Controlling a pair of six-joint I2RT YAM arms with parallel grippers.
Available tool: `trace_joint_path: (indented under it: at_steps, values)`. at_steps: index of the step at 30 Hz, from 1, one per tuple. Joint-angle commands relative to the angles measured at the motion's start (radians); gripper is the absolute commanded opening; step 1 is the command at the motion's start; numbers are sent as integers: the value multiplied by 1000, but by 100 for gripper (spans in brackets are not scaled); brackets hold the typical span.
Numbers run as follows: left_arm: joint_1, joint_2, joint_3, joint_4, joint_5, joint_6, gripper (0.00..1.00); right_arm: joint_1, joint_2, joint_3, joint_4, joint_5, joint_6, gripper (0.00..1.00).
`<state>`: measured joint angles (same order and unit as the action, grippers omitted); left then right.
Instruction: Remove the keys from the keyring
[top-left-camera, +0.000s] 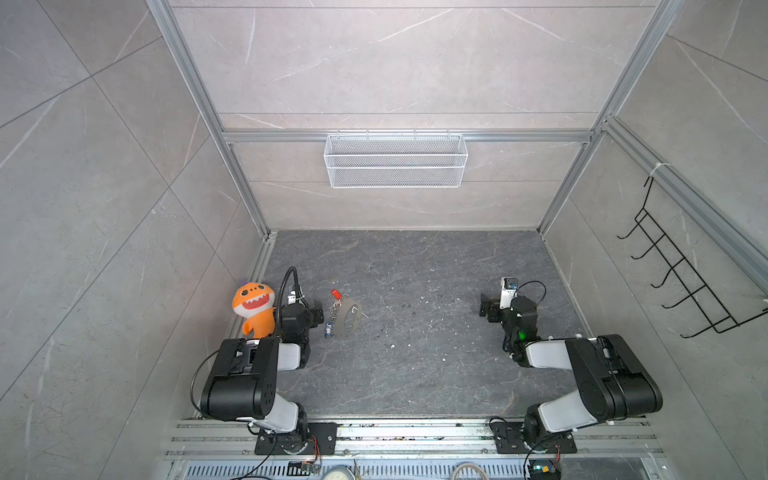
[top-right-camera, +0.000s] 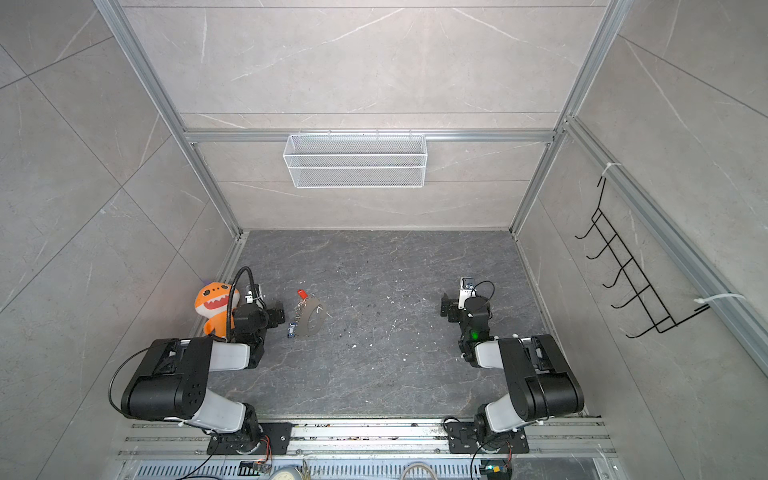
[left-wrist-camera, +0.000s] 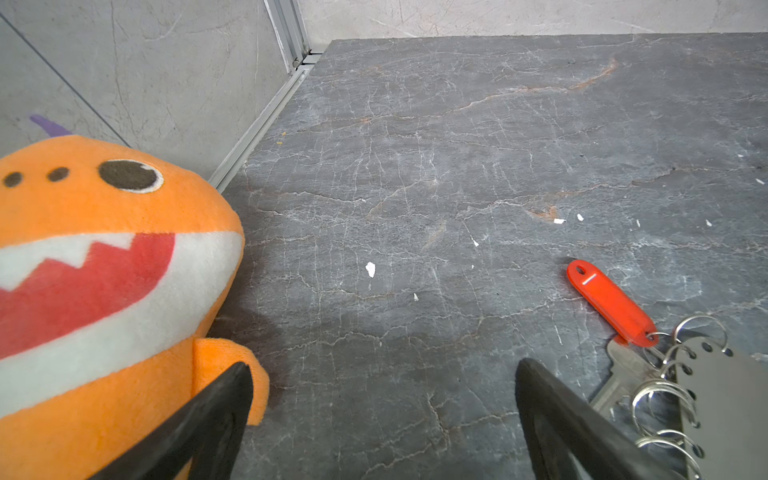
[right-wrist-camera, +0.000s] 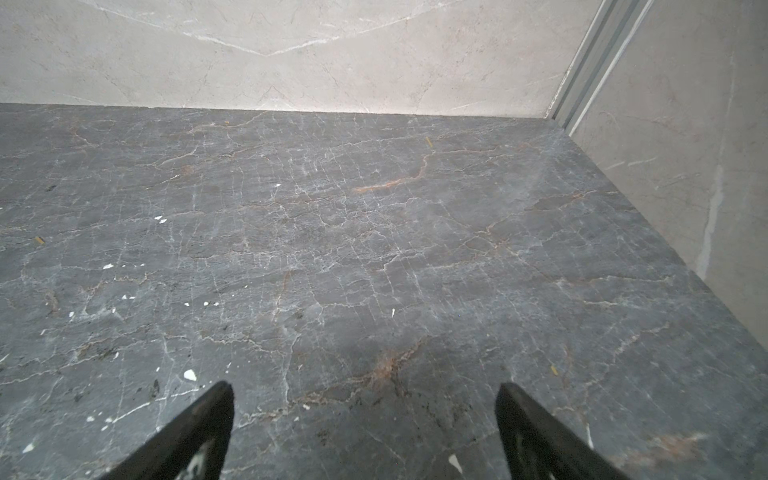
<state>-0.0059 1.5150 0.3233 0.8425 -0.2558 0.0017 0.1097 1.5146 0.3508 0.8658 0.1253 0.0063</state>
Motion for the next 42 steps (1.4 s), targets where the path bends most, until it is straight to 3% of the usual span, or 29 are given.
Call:
trace_joint_path:
  at_steps: [1, 32, 37, 42]
  values:
    - [5, -12, 20, 44, 3, -25, 100, 2, 1, 7, 12, -9, -8, 99]
    - [6, -13, 20, 41, 6, -26, 100, 1, -5, 11, 14, 2, -3, 99]
    - [-3, -84, 33, -25, -17, -17, 100, 5, -140, 128, -327, 8, 7, 99]
    - [-6, -209, 181, -373, -19, -30, 100, 19, -251, 174, -472, 41, 74, 99]
